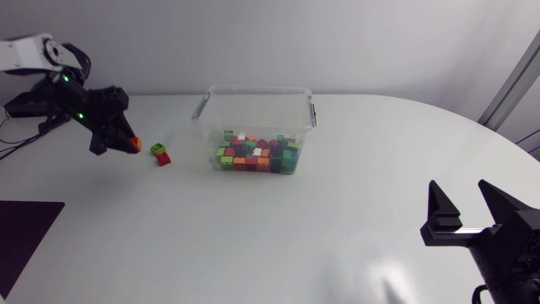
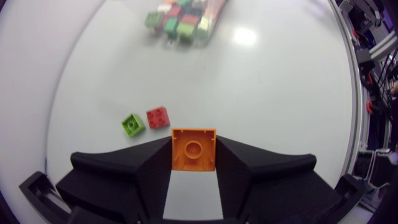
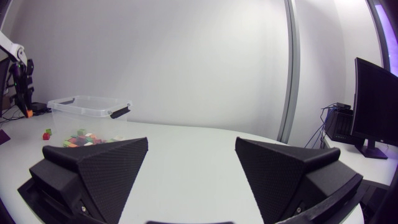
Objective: Place the duplo bricks in the container
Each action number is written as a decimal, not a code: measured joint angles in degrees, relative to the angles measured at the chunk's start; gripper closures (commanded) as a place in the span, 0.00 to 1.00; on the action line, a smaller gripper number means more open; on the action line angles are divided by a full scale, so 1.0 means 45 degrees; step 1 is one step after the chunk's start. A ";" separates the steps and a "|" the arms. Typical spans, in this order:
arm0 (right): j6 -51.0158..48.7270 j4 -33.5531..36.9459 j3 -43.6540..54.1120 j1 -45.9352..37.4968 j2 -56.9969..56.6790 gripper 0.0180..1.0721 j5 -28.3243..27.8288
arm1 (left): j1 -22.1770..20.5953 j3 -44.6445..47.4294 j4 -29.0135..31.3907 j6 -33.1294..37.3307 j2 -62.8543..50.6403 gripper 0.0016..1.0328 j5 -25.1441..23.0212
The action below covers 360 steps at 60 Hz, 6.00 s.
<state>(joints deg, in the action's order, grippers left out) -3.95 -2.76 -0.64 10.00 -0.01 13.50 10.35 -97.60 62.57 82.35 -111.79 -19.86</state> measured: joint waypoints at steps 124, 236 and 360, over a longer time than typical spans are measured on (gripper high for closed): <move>0.0000 0.0000 0.0000 0.0000 0.0000 0.04 0.0000 | -0.2157 -0.0146 -0.6674 -1.1987 0.2220 0.05 0.2093; -0.0005 0.0000 0.0000 0.0000 0.0000 0.04 0.0000 | -0.1889 -0.5221 -0.0486 -0.4614 -0.6630 0.75 0.5299; 0.0000 0.0000 0.0000 0.0000 0.0000 0.04 0.0000 | -0.1632 -0.5707 -0.2098 -0.9641 -0.1190 0.05 0.3920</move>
<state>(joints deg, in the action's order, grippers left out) -3.95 -2.76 -0.64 10.00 -0.01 13.50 3.01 -123.28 53.12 38.96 -117.14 -2.22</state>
